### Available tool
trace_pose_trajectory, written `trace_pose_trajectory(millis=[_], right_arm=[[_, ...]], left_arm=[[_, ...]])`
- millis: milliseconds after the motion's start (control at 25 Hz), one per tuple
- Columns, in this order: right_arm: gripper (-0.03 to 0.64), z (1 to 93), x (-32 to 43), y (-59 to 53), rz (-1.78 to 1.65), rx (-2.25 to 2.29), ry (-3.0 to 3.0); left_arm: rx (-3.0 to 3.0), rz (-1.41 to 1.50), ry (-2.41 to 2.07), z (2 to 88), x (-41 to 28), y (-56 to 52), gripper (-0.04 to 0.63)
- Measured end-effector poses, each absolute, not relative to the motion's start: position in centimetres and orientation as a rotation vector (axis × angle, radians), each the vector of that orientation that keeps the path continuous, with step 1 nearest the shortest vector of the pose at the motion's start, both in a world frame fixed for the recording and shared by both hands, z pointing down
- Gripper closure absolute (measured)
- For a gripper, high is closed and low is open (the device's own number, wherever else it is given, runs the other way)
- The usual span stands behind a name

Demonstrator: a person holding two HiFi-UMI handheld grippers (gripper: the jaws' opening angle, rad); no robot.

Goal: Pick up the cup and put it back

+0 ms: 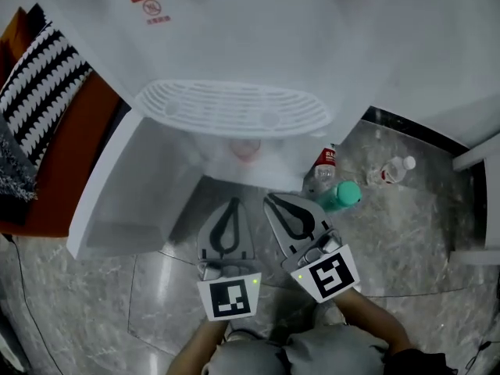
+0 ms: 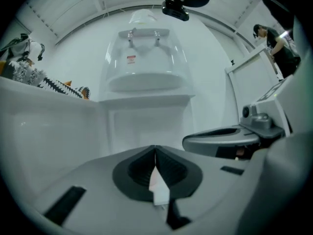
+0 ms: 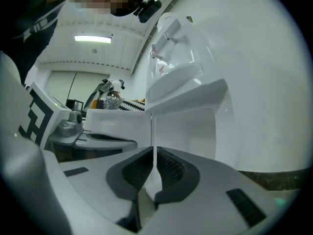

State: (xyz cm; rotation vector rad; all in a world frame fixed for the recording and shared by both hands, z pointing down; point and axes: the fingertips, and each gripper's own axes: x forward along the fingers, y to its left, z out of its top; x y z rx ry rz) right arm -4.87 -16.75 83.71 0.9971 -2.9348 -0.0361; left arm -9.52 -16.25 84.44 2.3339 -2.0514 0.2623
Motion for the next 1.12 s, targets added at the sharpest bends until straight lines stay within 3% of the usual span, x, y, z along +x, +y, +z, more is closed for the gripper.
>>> trace_pose_trajectory(millis=[160, 240, 560, 840, 1120], right_arm=[[0.595, 85.5, -4.9, -17.0, 0.048, 1.010, -2.891], [0.464, 86.0, -5.3, -17.3, 0.095, 0.999, -2.886], [0.315, 88.2, -6.4, -18.4, 0.139, 1.046, -2.900], [0.230, 92.6, -8.0, -24.0, 0.298, 1.080, -2.836], [0.230, 94.9, -10.0, -28.5, 0.144, 1.142, -2.730]], left_arm=[[2.310, 0.280, -2.023, 85.6, -10.0, -15.7, 0.583], [2.288, 0.279, -2.020, 85.8, -10.6, -15.5, 0.583], [2.201, 0.215, -2.081, 86.3, -13.3, -15.2, 0.583], [2.180, 0.170, -2.072, 86.3, -14.1, -15.3, 0.583], [2.168, 0.162, -2.025, 87.4, -14.8, -15.0, 0.583]])
